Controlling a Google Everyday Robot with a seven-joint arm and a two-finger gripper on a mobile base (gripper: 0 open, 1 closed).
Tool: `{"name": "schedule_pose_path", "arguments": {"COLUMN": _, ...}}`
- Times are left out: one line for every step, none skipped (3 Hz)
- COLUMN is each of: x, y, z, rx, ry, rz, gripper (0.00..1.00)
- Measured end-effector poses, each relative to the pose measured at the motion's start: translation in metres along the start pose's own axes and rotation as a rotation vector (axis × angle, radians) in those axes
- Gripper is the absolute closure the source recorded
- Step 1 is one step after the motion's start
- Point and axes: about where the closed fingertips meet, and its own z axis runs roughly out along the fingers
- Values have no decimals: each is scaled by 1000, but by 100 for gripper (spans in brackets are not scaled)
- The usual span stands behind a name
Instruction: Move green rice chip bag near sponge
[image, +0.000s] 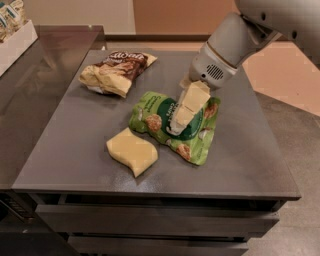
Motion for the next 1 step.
{"name": "schedule_pose_path", "arguments": {"x": 0, "y": 0, "z": 0, "rx": 0, "ry": 0, "rz": 0, "gripper": 0}}
